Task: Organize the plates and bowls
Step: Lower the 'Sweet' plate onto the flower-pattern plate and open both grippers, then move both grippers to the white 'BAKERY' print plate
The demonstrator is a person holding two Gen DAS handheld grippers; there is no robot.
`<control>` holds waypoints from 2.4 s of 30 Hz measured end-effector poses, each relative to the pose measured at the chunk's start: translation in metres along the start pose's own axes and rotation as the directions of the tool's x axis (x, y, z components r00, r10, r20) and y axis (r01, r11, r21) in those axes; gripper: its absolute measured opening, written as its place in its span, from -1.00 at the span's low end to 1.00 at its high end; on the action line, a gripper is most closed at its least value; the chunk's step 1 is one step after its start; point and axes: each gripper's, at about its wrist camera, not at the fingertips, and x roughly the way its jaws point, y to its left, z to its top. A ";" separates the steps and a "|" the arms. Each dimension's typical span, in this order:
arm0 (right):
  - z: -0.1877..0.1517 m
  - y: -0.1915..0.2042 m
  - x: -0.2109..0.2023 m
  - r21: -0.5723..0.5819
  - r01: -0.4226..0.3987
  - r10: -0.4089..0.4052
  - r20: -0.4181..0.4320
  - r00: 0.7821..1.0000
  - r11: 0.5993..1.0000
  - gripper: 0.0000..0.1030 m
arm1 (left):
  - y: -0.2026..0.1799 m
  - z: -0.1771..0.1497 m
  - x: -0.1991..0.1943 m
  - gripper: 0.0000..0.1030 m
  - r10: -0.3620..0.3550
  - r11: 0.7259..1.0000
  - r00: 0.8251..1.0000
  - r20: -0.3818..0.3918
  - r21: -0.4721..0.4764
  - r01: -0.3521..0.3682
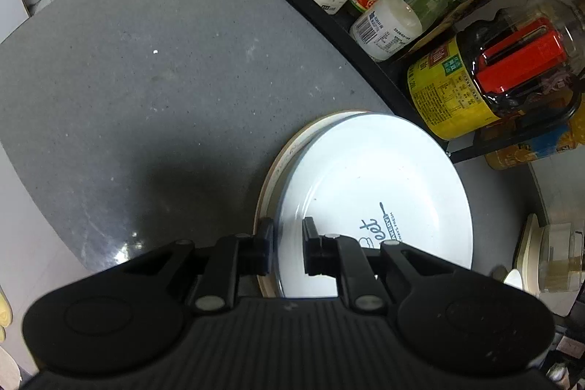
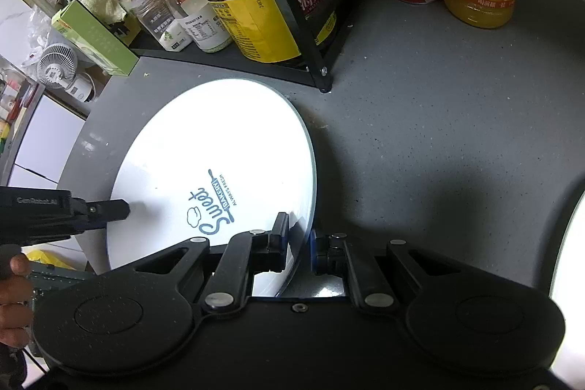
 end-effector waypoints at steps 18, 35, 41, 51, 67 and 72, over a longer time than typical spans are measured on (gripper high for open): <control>-0.002 -0.001 0.005 0.024 0.010 -0.010 -0.006 1.000 1.000 -0.51 | -0.017 0.002 -0.030 -0.52 0.048 0.998 0.996 0.079 0.042 -0.051; -0.006 -0.049 -0.080 0.138 -0.015 -0.007 0.154 0.988 0.990 0.73 | -0.105 -0.003 -0.032 0.52 0.028 0.979 0.991 0.134 0.198 -0.054; -0.020 -0.079 -0.102 0.203 0.019 -0.059 0.191 0.980 0.979 0.73 | -0.145 -0.016 -0.024 0.52 -0.023 0.958 0.994 0.104 0.286 -0.007; -0.045 -0.124 -0.141 0.314 0.082 -0.163 0.239 0.957 0.946 0.76 | -0.209 -0.045 -0.004 0.52 -0.103 0.909 0.994 0.036 0.409 0.079; -0.083 -0.194 -0.169 0.450 0.142 -0.266 0.225 0.937 0.881 0.75 | -0.280 -0.093 0.050 0.51 -0.126 0.851 0.988 -0.090 0.502 0.154; -0.094 -0.217 -0.168 0.502 0.123 -0.259 0.211 0.942 0.856 0.67 | -0.292 -0.105 0.071 0.45 -0.115 0.838 0.983 -0.145 0.517 0.174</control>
